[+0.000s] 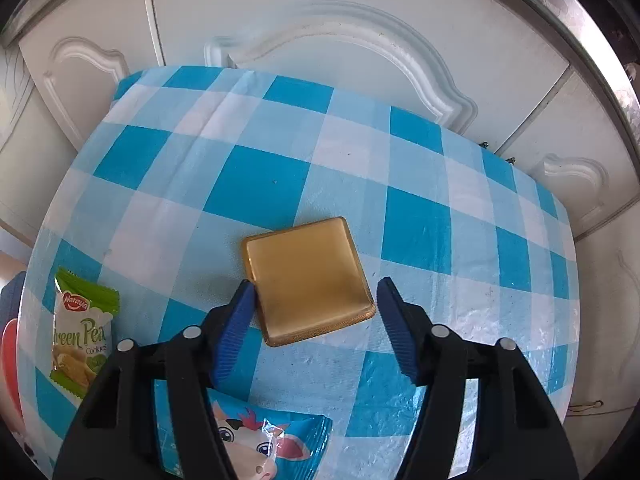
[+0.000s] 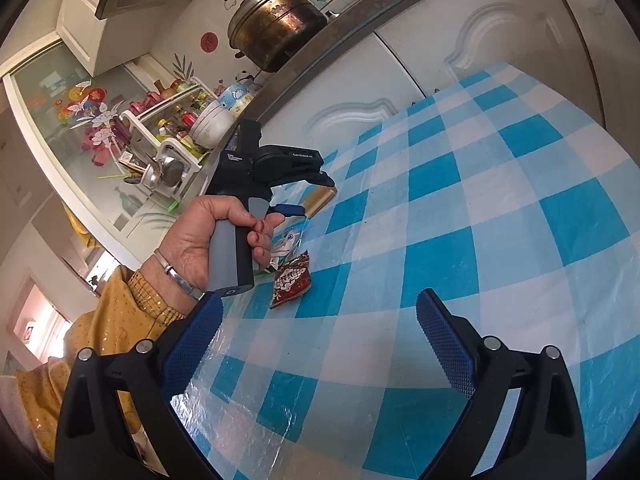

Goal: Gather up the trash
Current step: 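Reach the left gripper to the gold square cake and close on it, then grasp the red snack packet with the right gripper while the left holds the cake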

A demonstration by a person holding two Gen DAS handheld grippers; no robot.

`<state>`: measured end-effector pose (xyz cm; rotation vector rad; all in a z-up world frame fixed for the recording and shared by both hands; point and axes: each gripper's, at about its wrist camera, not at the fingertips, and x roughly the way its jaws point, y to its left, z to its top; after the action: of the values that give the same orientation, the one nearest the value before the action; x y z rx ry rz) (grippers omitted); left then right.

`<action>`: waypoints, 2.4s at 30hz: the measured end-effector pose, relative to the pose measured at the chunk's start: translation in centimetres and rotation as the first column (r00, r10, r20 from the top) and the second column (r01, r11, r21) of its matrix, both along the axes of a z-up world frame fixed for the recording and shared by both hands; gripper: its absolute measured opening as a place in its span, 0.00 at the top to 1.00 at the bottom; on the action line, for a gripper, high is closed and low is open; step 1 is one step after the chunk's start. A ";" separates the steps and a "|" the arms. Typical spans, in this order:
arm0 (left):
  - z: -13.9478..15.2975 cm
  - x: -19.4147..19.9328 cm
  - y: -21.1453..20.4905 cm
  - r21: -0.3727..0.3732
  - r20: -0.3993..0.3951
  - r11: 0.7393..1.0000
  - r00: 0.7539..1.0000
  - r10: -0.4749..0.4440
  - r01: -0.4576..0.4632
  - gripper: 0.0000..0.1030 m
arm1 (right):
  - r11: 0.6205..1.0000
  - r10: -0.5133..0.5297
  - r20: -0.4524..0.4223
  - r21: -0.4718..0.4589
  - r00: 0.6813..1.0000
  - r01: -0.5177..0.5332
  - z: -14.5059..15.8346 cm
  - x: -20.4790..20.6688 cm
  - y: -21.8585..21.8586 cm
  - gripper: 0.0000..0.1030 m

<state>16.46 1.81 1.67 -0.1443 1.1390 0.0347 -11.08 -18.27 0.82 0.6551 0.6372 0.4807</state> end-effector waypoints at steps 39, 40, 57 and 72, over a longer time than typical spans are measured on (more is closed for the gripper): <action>0.7 -2.1 -1.6 0.082 0.112 0.993 0.989 -0.092 0.083 0.39 | 1.000 0.001 -0.051 0.011 0.999 0.000 -0.8 0.8 -0.3 0.06; 1.0 -2.4 -1.3 0.073 0.117 0.994 0.989 -0.092 0.084 0.39 | 1.000 0.002 -0.052 -0.001 0.999 -0.002 -0.7 0.8 -0.1 0.06; 4.1 -12.4 7.9 -0.067 0.218 0.995 0.974 -0.057 0.073 0.39 | 0.965 0.084 -0.158 -0.233 0.984 -0.120 -1.1 3.7 5.3 0.06; 2.5 -18.0 14.5 -0.130 0.231 0.991 0.973 -0.010 0.041 0.39 | 0.869 0.131 -0.131 -0.461 0.983 -0.178 0.9 9.0 12.9 0.29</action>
<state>-1.51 16.33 4.14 -0.2470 0.9110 -0.0796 -2.07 -5.37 1.67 0.1622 0.8669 0.4219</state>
